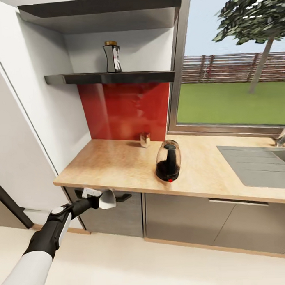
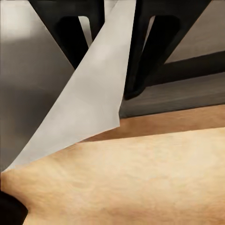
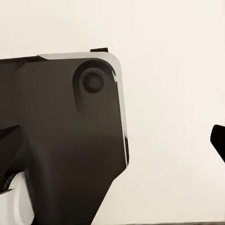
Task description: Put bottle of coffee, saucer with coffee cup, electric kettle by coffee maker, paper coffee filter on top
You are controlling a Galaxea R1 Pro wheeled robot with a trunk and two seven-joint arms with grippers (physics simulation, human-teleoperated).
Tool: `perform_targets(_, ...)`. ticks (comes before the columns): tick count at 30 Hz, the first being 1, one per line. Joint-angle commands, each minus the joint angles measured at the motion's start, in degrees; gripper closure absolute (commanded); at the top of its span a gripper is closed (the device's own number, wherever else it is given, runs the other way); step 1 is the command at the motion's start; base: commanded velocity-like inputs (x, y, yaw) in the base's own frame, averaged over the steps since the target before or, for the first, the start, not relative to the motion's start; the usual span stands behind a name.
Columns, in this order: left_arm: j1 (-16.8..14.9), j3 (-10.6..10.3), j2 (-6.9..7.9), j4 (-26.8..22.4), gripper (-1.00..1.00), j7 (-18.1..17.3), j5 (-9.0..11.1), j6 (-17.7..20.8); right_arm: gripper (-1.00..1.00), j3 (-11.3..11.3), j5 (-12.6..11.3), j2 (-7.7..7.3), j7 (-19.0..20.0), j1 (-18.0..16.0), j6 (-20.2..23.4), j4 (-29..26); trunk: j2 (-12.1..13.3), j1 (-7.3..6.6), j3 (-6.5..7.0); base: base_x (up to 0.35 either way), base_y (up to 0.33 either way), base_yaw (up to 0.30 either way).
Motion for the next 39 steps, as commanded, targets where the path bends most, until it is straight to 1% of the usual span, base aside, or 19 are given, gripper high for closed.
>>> perform_targets(1, 1.0, 0.2, -0.03, -0.2, 1.0, -1.2, -0.5, -1.4, -1.0, -0.1, -0.4, 0.04, 0.1, 0.0, -0.2, 0.0, -0.1, 0.03, -0.11, 0.0, 0.0, -0.277)
perform_targets(3, 3.2, 0.3, -0.06, -0.3, 1.0, -2.4, -0.5, -4.4, -1.0, -0.1, -0.4, 0.07, 0.1, 0.0, -0.2, 0.0, -0.1, 0.03, -0.11, 0.0, 0.0, -0.277)
perform_targets(5, 5.0, 0.3, -0.13, -0.4, 1.0, -3.0, -0.4, -6.6, -1.0, -0.1, -0.4, 0.08, 0.1, 0.0, -0.3, 0.0, -0.1, 0.03, -0.11, 0.0, 0.0, -0.277)
perform_targets(7, 6.1, 0.3, -0.22, -0.4, 1.0, -3.3, -0.3, -7.4, -1.0, -0.1, -0.4, 0.08, 0.1, 0.0, -0.3, 0.0, -0.1, 0.03, -0.11, 0.0, 0.0, -0.277)
perform_targets(9, 8.6, 0.3, -0.36, -0.4, 1.0, -3.5, 0.0, -8.2, -1.0, -0.1, -0.5, 0.08, 0.1, 0.0, -0.3, 0.0, -0.1, 0.03, -0.11, 0.0, 0.0, -0.277)
perform_targets(10, 11.4, 0.3, -0.59, -0.3, 1.0, -3.5, 0.2, -9.2, -1.0, -0.1, -0.5, 0.08, 0.1, 0.0, -0.3, 0.0, -0.1, 0.03, -0.11, 0.0, 0.0, -0.277)
perform_targets(11, 12.5, 0.3, -0.65, -0.2, 1.0, -3.4, 0.2, -9.9, -1.0, -0.1, -0.5, 0.08, 0.1, 0.0, -0.3, 0.0, -0.1, 0.03, -0.11, 0.0, 0.0, -0.277)
perform_targets(13, 15.8, 0.3, -0.74, 0.3, 1.0, -3.0, 0.2, -12.4, -1.0, -0.1, -0.5, 0.13, 0.1, 0.0, -0.3, 0.0, -0.1, 0.03, -0.11, 0.0, 0.0, -0.277)
perform_targets(14, 18.6, 0.3, -0.74, 0.7, 1.0, -2.9, 0.2, -13.7, -1.0, -0.1, -0.5, 0.14, 0.1, 0.0, -0.3, 0.0, -0.1, 0.03, -0.11, 0.0, 0.0, -0.277)
perform_targets(15, 20.9, 0.4, -0.71, 1.3, 1.0, -2.8, 0.2, -14.2, -1.0, -0.1, -0.5, 0.16, 0.1, 0.0, -0.3, 0.0, -0.1, 0.03, -0.11, 0.0, 0.0, -0.277)
perform_targets(17, 23.1, 0.5, -0.69, 2.6, 1.0, -2.8, 0.1, -14.9, -1.0, -0.2, -0.5, 0.17, 0.1, 0.0, -0.2, 0.0, -0.1, 0.03, -0.11, 0.0, 0.0, -0.277)
perform_targets(21, 24.9, 0.5, -0.64, 6.4, 1.0, -2.7, -0.1, -17.1, -1.0, -0.3, -0.5, 0.11, 0.0, 0.0, -0.2, 0.0, -0.1, 0.03, -0.11, 0.0, 0.0, -0.277)
perform_targets(22, 25.2, 0.5, -0.45, 8.1, 1.0, -2.7, -0.2, -17.6, -1.0, -0.3, -0.5, 0.1, -0.1, 0.0, -0.2, 0.0, -0.1, 0.03, -0.11, 0.0, 0.0, -0.277)
perform_targets(24, 26.2, 0.5, -0.29, 10.9, 1.0, -2.7, -0.3, -17.8, -1.0, -0.4, -0.6, 0.09, -0.2, 0.0, -0.2, 0.0, -0.1, 0.03, -0.11, 0.0, 0.0, -0.277)
perform_targets(27, 26.8, 0.5, -0.21, 14.1, 1.0, -2.5, -0.4, -17.9, -1.0, -0.5, -0.6, 0.03, -0.2, 0.0, -0.2, 0.1, -0.1, 0.03, -0.11, 0.0, 0.0, -0.278)
perform_targets(29, 27.0, 0.4, -0.13, 17.4, 1.0, -0.7, -0.5, -18.0, -1.0, -0.5, -0.6, 0.0, -0.3, 0.0, -0.2, 0.1, -0.1, 0.03, -0.11, 0.0, 0.0, -0.278)
perform_targets(35, 27.0, 0.3, -0.21, 19.1, 1.0, 6.3, -0.5, -17.9, -1.0, -0.6, -0.6, -0.35, -0.3, 0.0, -0.2, 0.0, -0.1, 0.03, -0.11, 0.0, 0.0, -0.279)
perform_targets(39, 27.0, -0.1, -0.53, 19.4, 1.0, 7.0, -0.5, -17.9, -1.0, -0.6, -0.6, -0.43, -0.3, 0.0, -0.2, 0.0, -0.1, 0.03, -0.11, 0.0, 0.0, -0.279)
